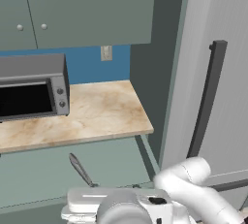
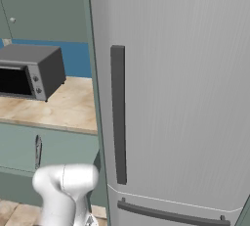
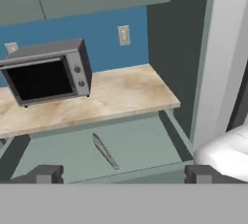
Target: Take the tongs from the drawer on the left and place them on the dining counter next to the tray containing the kebab skewer.
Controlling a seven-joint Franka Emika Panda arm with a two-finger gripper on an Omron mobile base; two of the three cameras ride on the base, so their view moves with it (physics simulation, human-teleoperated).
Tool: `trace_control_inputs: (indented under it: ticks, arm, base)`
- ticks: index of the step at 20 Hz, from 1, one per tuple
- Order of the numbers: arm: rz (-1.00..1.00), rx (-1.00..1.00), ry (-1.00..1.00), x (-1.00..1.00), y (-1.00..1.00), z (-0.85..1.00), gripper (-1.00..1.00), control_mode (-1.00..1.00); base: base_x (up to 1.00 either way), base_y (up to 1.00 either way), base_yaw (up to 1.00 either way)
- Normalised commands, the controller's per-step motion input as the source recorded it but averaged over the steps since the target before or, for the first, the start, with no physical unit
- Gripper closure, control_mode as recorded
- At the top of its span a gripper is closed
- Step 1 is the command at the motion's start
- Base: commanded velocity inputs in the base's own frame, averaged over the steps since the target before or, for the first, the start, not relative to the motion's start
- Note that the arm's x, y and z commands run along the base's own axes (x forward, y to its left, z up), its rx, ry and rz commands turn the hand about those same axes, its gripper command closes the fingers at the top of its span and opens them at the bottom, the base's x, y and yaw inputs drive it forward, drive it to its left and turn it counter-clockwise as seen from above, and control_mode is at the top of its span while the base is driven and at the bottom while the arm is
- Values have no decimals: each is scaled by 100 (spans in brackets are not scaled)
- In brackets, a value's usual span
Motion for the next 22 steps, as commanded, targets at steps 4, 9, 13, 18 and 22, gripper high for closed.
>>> trace_control_inputs:
  ticks: [4,9,13,18,22]
  arm:
    - [8,3,14,23,-12,43,-100,-100]
    - [0,0,25,51,-3,0,-100,-100]
    - [0,0,44,80,-27,0,-100,-100]
    - [1,0,33,69,-53,-12,-100,-100]
    - [3,-4,21,38,-6,-27,-100,-100]
  base:
    - [0,0,0]
    - [0,0,0]
    - [0,0,0]
    - [0,0,0]
    - [0,0,0]
